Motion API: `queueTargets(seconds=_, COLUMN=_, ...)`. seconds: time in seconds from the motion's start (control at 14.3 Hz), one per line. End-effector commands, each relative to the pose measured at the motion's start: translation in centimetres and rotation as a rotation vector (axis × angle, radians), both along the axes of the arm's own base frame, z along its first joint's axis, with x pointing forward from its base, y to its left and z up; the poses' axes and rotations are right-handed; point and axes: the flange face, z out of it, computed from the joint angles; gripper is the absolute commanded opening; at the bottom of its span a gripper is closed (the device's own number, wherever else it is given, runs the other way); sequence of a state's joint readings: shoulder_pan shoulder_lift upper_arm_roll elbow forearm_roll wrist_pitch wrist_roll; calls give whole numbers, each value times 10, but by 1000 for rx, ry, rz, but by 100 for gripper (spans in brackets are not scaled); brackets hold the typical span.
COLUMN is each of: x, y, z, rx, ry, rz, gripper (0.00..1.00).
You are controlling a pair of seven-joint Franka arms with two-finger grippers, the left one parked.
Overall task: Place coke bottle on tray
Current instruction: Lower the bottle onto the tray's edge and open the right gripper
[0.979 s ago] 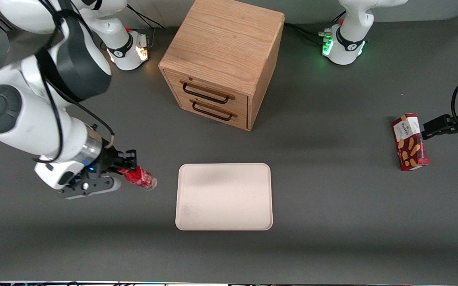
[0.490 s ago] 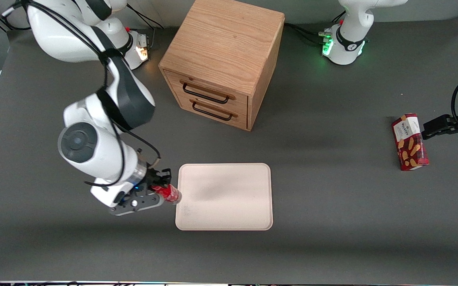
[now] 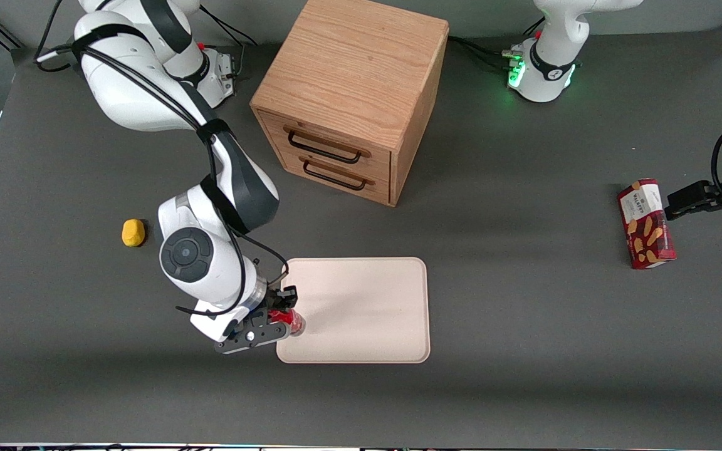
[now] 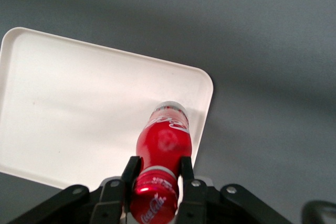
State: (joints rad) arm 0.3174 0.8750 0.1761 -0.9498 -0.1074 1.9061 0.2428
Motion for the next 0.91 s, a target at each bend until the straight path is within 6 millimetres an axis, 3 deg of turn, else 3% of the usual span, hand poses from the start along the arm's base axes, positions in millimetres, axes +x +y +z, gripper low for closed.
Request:
queueTargets(seconds=0.0, x=7, y=6, z=-10, rx=-3, ry=-36, rz=-20, gripper=0)
queueTargets(seconds=0.35, x=10, y=2, z=-24, rx=-12, ry=-27, rz=-22, gripper=0)
queueTargets(seconds=0.42, x=10, y=2, z=-27, rx=-12, ry=-26, rz=-22, gripper=6)
queueTargets(seconds=0.63, x=11, y=1, z=-31, rx=-15, ry=-27, rz=-23, gripper=12)
queueTargets(seconds=0.7, x=11, y=1, z=-33, rx=-16, ry=-26, rz=-25, gripper=16)
queueTargets(seconds=0.77, x=12, y=2, z=-35, rx=-12, ry=-29, rz=-28, gripper=29)
queueTargets(seconds=0.84, x=12, y=2, z=-37, rx=-10, ry=-29, rz=-34, gripper=31)
